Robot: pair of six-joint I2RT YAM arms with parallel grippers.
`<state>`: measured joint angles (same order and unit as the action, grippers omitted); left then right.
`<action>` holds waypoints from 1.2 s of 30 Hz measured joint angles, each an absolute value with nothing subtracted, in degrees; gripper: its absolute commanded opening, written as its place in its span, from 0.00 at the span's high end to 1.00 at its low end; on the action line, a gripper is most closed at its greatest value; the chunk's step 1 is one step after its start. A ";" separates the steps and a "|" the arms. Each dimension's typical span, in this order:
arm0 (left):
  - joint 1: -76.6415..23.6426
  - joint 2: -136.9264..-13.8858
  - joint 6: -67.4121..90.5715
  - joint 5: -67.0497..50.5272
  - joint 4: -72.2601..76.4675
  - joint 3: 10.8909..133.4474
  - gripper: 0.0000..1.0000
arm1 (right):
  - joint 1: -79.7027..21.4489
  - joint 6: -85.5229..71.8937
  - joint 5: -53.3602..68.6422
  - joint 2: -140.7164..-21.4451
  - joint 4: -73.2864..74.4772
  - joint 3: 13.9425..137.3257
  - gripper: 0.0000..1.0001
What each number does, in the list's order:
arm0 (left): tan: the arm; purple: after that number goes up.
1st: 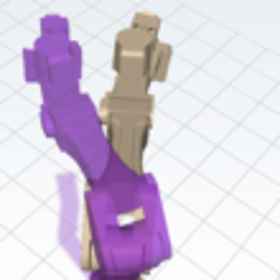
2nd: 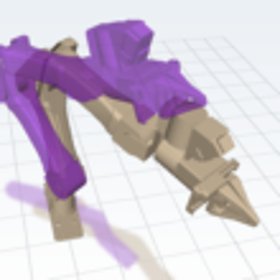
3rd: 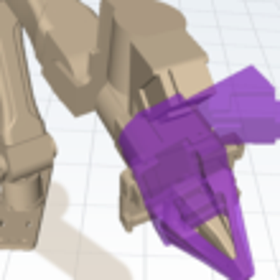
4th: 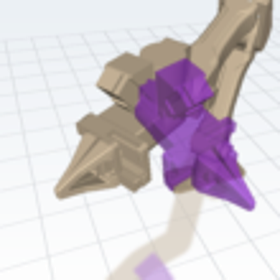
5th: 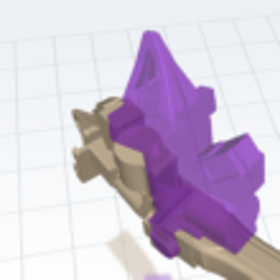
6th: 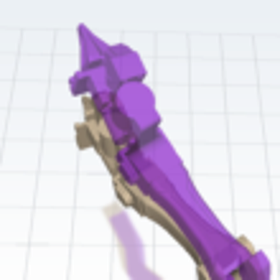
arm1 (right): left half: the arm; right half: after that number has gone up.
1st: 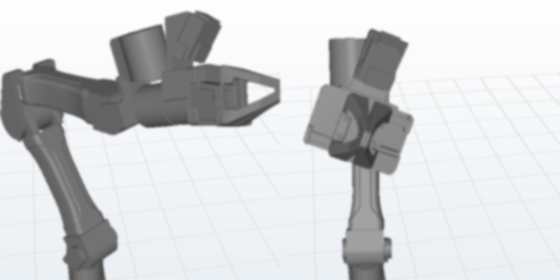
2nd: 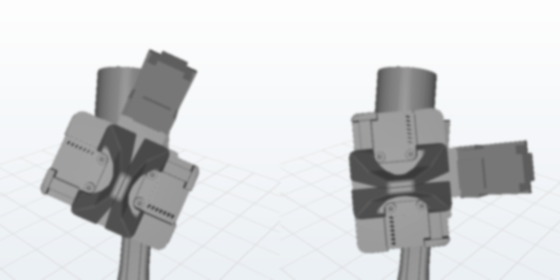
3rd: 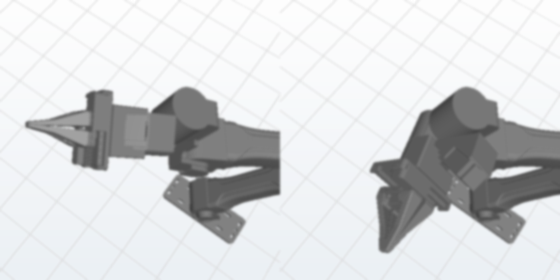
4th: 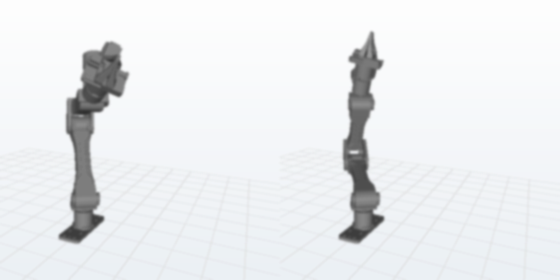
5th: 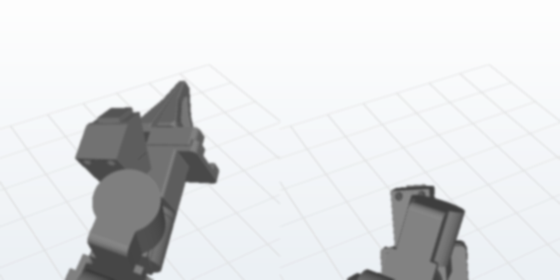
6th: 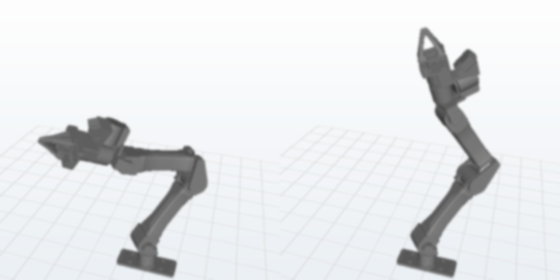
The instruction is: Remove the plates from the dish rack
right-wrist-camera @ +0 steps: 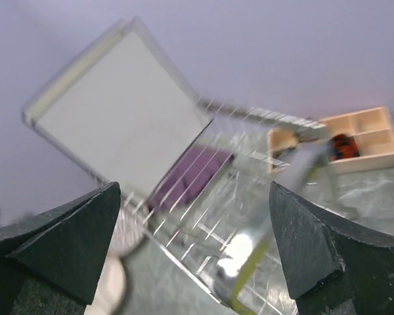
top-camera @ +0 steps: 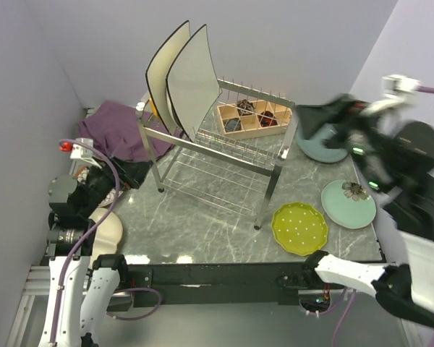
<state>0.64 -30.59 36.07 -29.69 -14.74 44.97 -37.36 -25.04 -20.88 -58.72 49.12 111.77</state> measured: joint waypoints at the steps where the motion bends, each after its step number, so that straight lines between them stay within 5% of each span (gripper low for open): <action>1: 0.64 -30.94 36.10 -28.95 -14.90 46.37 0.02 | -39.44 -23.18 -19.92 -60.42 46.83 109.89 0.00; 9: 0.64 -31.88 36.23 -23.27 -14.04 54.24 0.12 | -50.41 -15.35 -16.82 -63.37 32.27 93.60 0.00; 18: 0.64 -38.26 35.62 -22.37 -7.27 69.36 0.16 | -51.64 -17.10 -13.13 -50.59 18.52 77.03 0.00; 36: -9.04 -49.36 30.37 -18.81 -6.13 77.95 0.19 | -51.77 -16.38 -17.54 -50.89 15.94 76.82 0.00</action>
